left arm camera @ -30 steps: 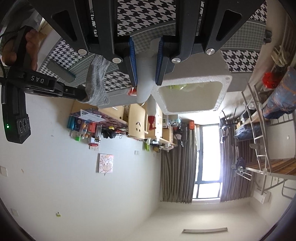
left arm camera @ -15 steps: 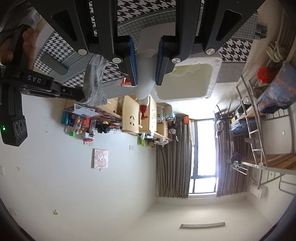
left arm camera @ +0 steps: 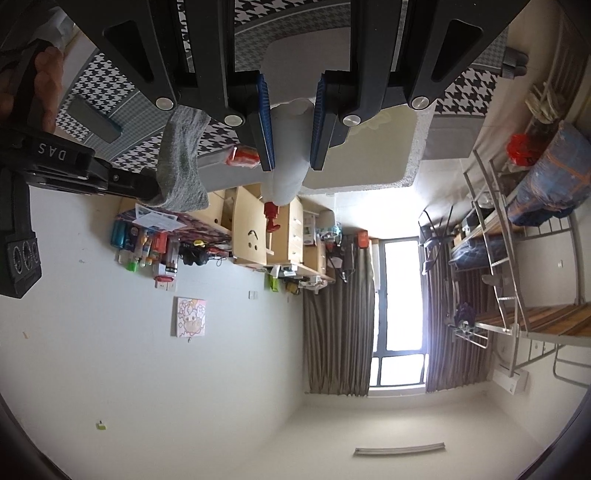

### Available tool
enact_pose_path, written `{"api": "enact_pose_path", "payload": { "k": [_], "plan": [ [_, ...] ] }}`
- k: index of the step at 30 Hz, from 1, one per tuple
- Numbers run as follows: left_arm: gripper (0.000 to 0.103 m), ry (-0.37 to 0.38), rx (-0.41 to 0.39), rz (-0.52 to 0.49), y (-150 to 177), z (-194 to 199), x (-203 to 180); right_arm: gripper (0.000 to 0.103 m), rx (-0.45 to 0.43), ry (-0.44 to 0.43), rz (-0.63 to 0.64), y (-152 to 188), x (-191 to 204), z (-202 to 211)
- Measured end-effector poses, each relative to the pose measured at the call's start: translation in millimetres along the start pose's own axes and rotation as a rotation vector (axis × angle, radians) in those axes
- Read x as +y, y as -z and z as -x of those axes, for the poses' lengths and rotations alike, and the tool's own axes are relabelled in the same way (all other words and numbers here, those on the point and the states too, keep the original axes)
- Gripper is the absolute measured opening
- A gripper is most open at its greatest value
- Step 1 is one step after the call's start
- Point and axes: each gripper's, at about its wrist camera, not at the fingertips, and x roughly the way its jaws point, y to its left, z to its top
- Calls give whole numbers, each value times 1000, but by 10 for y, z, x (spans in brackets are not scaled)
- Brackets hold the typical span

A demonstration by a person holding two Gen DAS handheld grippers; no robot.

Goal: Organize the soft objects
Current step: 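Carry the foam tube and grey cloth in both grippers over the white foam box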

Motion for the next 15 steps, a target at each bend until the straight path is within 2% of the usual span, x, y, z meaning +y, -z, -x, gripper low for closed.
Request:
{"api": "enact_pose_path", "payload": {
  "k": [15],
  "plan": [
    [21, -42, 22, 12, -76, -232, 148, 9, 0, -9, 18, -132, 64, -72]
  ]
}}
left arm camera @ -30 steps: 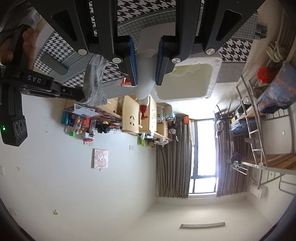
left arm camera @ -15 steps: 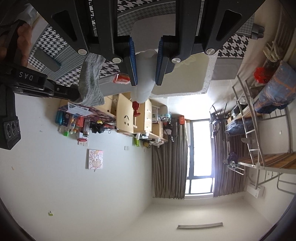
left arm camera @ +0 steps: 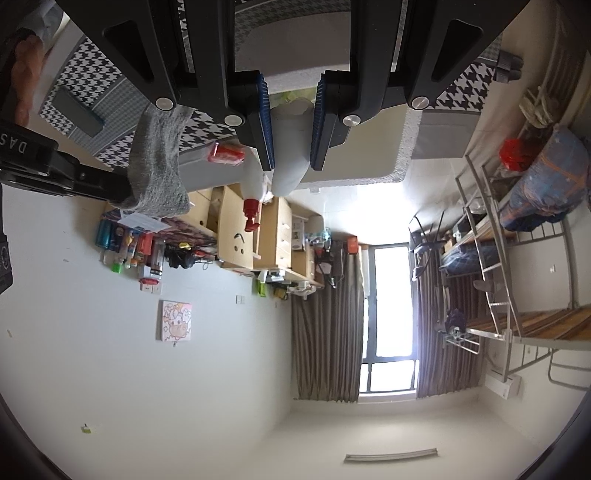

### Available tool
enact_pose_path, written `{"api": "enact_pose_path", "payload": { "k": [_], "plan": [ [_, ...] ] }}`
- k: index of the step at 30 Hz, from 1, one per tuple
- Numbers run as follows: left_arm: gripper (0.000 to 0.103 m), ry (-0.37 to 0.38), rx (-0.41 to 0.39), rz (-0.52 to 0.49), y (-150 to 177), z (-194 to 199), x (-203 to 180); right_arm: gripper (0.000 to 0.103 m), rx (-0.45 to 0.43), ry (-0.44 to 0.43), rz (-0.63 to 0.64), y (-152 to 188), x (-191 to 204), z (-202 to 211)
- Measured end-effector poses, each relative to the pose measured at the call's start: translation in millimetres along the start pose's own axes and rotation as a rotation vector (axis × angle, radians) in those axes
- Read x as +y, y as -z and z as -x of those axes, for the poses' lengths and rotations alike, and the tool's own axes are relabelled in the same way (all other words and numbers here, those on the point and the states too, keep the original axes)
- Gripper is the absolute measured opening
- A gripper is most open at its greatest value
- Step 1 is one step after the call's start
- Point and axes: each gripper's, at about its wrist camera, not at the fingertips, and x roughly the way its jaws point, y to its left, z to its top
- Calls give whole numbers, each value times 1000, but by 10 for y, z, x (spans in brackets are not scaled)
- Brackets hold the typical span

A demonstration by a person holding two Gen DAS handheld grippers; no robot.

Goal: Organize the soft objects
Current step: 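Carry the foam tube and grey cloth in both grippers over the white foam box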

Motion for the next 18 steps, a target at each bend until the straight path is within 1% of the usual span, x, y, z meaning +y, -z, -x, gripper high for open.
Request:
{"api": "enact_pose_path", "payload": {
  "k": [7, 18],
  "plan": [
    [21, -24, 17, 7, -33, -106, 19, 9, 9, -4, 6, -97, 16, -107],
    [21, -77, 60, 25, -30, -414, 150, 9, 26, 2, 22, -164, 11, -247]
  ]
}}
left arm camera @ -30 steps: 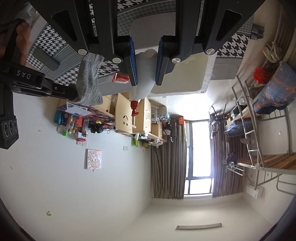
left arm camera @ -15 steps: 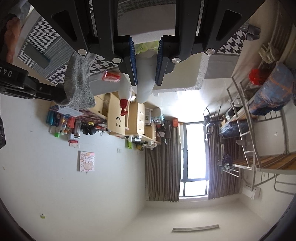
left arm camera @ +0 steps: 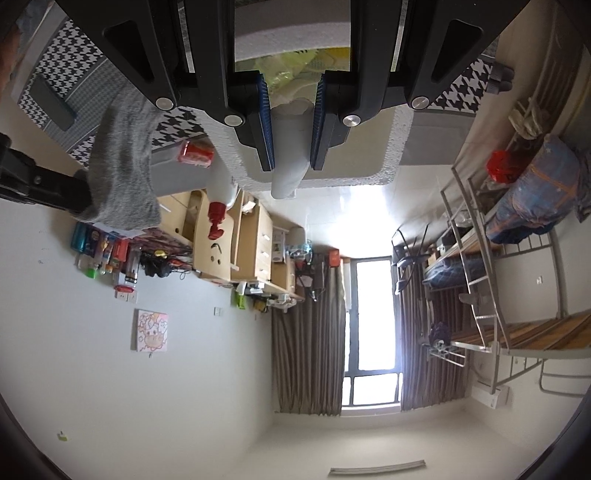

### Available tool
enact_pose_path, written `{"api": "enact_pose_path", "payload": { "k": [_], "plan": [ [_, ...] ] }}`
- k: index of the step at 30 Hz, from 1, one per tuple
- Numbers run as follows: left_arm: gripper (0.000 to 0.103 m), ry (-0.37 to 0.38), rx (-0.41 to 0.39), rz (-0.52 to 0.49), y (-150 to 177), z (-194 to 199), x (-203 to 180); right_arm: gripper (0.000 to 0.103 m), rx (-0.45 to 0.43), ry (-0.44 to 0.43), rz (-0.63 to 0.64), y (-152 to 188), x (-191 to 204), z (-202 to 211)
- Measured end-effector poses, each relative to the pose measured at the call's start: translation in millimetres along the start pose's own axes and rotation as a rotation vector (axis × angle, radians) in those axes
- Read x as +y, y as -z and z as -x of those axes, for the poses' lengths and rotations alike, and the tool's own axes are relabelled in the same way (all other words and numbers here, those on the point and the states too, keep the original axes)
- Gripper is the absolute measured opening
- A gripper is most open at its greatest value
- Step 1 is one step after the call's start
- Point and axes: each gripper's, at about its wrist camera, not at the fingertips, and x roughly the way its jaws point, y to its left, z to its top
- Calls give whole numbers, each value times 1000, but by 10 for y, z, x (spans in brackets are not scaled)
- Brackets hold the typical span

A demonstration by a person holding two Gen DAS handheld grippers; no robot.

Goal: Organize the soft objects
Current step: 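Carry the foam tube and grey cloth in both grippers over the white foam box, then open the left gripper to drop the foam tube into the box, then lower the grey cloth into the foam box and open the right gripper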

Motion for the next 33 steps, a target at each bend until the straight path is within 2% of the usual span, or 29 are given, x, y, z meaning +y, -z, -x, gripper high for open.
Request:
{"api": "enact_pose_path", "payload": {
  "k": [4, 7, 8, 9, 11, 14, 18, 22, 24, 31, 33],
  "plan": [
    [22, -9, 18, -3, -7, -77, 5, 9, 0, 11, 4, -15, -11, -15],
    [28, -22, 32, 0, 7, -124, 18, 9, 0, 19, 8, -29, -19, -21],
    [41, -33, 35, -1, 10, -133, 24, 9, -1, 23, 8, -36, -23, -24],
    [60, -34, 35, -1, 13, -130, 31, 9, -1, 24, 8, -44, -29, -28],
    [76, -37, 25, 12, 15, -106, 61, 9, -2, 30, 12, -64, -31, -37],
    [80, -50, 15, 26, 18, -53, 105, 9, -5, 36, 16, -91, -16, -52],
    [92, -64, 0, 25, 32, 19, 138, 9, -10, 40, 18, -132, 18, -70],
    [93, -62, -7, 32, 35, 83, 196, 9, -17, 36, 23, -182, 82, -92],
    [97, -76, -13, 37, 47, 124, 229, 9, -25, 34, 28, -202, 107, -83],
    [98, -100, -33, 50, 81, 243, 348, 9, -60, 38, 50, -345, 198, -24],
    [101, -107, -40, 56, 84, 266, 384, 9, -64, 33, 57, -376, 233, -22]
  ]
}}
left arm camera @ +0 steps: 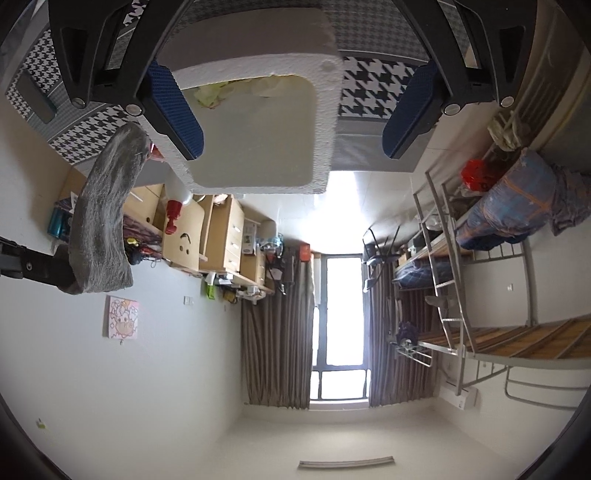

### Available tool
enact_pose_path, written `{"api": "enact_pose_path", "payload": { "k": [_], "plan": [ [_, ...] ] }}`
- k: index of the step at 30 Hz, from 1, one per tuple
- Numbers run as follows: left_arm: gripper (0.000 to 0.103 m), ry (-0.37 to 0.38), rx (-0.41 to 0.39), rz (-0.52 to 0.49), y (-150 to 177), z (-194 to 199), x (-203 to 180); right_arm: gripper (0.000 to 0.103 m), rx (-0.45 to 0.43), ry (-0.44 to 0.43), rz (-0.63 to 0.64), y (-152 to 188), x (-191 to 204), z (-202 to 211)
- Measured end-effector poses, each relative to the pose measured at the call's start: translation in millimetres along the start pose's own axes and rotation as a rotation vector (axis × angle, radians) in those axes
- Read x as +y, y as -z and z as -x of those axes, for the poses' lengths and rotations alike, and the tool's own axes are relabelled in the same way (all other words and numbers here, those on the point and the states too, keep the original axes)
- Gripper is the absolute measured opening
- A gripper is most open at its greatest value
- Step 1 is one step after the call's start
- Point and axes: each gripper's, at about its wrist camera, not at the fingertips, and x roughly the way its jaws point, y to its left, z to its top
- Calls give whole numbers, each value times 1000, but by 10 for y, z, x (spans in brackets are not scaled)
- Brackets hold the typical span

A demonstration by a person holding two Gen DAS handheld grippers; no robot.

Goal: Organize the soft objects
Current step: 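Lower the grey cloth into the foam box and open the right gripper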

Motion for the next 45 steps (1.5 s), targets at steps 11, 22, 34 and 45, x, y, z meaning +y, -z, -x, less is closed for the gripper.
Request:
{"api": "enact_pose_path", "payload": {
  "k": [11, 22, 34, 45],
  "plan": [
    [102, -35, -24, 37, 17, 111, 207, 9, 6, -36, 27, -42, 108, -120],
    [102, -65, -15, 66, 93, 121, 454, 9, 33, -76, 16, 6, 227, -273],
    [102, -82, -8, 87, 176, 175, 638, 9, 84, -89, -11, 77, 336, -554],
    [102, -90, -3, 106, 208, 176, 701, 9, 184, -81, 8, 235, 401, -826]
  ]
}}
